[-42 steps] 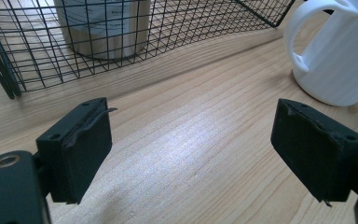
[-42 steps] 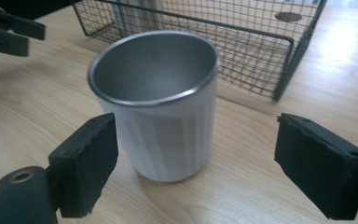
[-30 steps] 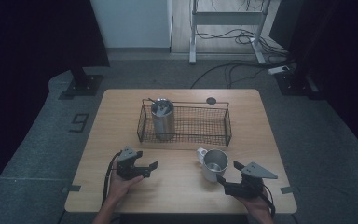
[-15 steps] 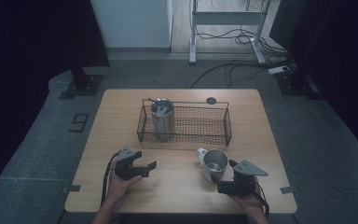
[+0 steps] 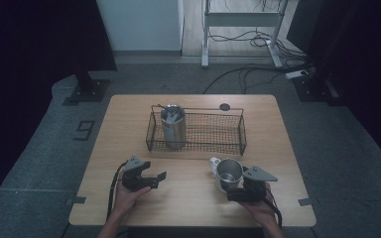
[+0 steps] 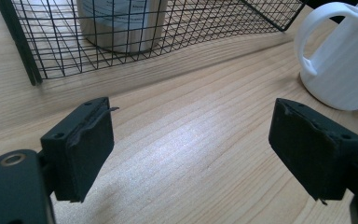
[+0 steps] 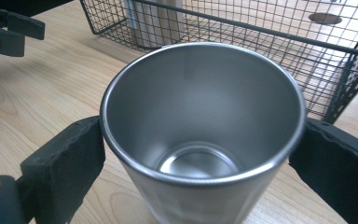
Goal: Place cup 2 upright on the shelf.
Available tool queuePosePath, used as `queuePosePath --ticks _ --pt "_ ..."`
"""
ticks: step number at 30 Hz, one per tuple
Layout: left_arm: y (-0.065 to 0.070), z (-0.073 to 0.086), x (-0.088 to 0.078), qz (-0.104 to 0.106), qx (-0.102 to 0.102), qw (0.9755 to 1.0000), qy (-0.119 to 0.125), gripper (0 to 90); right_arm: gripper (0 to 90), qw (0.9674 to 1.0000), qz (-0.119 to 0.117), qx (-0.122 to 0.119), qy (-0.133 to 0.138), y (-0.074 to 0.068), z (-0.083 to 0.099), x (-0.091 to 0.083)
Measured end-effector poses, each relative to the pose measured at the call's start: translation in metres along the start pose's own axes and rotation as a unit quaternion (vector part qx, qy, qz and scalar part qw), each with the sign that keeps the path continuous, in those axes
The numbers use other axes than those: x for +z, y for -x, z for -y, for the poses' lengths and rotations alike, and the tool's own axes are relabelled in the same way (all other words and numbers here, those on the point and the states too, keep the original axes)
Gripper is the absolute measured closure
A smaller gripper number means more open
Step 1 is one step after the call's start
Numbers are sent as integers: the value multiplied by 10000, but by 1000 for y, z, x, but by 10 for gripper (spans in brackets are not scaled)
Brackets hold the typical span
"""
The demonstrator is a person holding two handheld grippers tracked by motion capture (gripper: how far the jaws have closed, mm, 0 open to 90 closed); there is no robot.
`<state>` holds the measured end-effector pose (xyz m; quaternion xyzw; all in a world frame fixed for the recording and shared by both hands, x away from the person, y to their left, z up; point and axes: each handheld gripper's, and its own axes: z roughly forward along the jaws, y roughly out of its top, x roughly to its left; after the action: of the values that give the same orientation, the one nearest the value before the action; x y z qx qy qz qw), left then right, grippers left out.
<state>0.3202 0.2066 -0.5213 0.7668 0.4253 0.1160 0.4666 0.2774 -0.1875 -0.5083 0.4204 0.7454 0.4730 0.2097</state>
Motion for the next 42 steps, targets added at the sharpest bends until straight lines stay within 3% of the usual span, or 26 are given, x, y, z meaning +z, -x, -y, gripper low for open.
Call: queuePosePath --ticks 11,19,35,42 --pt "-5 2 -1 18 -114 9999 -31 144 15 9999 50 -95 -78 -2 -2 14" --pt "-5 4 2 12 -76 9999 -92 144 58 9997 157 -162 -49 -2 -2 22" --pt "-6 5 2 3 -85 9999 -100 146 68 9995 98 -305 -59 -2 -2 21" --pt "-7 5 2 1 -87 9999 -110 146 68 9996 69 -259 13 0 -1 18"
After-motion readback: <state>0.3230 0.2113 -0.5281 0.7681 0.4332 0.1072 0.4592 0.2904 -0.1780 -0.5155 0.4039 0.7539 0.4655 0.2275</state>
